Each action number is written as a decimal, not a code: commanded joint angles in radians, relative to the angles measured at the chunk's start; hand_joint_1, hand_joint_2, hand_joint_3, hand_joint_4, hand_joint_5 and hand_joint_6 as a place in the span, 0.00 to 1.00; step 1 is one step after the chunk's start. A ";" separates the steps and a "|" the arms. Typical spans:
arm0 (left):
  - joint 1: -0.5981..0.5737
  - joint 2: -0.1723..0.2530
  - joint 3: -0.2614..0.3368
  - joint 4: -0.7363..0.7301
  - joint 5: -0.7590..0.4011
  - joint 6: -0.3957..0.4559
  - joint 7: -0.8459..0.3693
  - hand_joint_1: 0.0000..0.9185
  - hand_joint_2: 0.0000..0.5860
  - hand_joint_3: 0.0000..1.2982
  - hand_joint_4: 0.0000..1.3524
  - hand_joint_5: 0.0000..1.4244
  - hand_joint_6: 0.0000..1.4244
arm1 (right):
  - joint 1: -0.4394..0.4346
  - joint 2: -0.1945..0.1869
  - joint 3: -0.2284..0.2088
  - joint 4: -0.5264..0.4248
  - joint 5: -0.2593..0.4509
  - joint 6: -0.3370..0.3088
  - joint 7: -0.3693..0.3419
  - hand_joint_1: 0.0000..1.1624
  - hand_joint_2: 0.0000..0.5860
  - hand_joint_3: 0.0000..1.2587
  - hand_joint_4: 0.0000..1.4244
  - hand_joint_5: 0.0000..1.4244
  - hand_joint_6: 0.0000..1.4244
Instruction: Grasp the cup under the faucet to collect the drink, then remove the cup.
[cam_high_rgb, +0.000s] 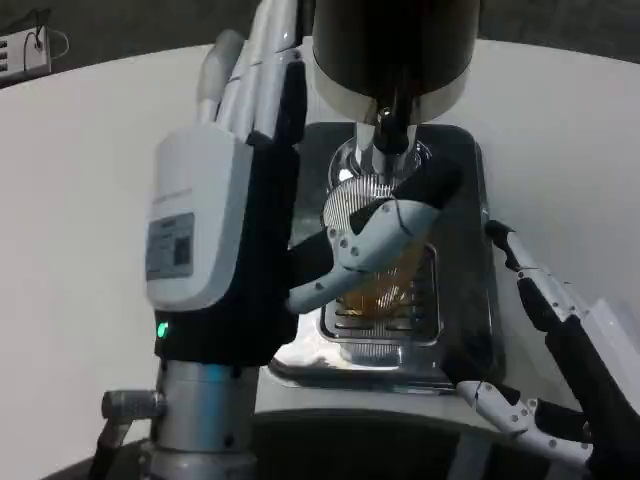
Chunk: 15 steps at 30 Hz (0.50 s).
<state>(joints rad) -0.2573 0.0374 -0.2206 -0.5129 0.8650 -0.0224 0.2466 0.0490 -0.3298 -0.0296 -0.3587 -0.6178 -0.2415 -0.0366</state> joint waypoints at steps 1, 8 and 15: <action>0.092 0.033 0.038 -0.051 0.006 -0.024 0.013 0.00 0.25 0.00 0.00 0.07 0.00 | -0.021 -0.003 0.005 0.021 0.026 -0.017 -0.012 0.31 0.53 0.00 0.03 0.08 0.16; 0.315 0.099 0.094 -0.093 0.038 -0.047 0.018 0.00 0.25 0.00 0.00 0.07 0.00 | -0.050 0.003 0.013 0.047 0.070 -0.012 -0.004 0.31 0.52 0.00 0.02 0.07 0.15; 0.446 0.156 0.124 -0.037 0.046 -0.100 0.061 0.00 0.25 0.00 0.00 0.07 0.00 | -0.088 0.005 0.037 0.088 0.103 -0.015 0.003 0.35 0.52 0.00 0.02 0.07 0.15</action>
<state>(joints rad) 0.1611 0.1749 -0.0998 -0.5762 0.8860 -0.1020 0.2934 -0.0261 -0.3265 -0.0060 -0.2872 -0.5245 -0.2419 -0.0386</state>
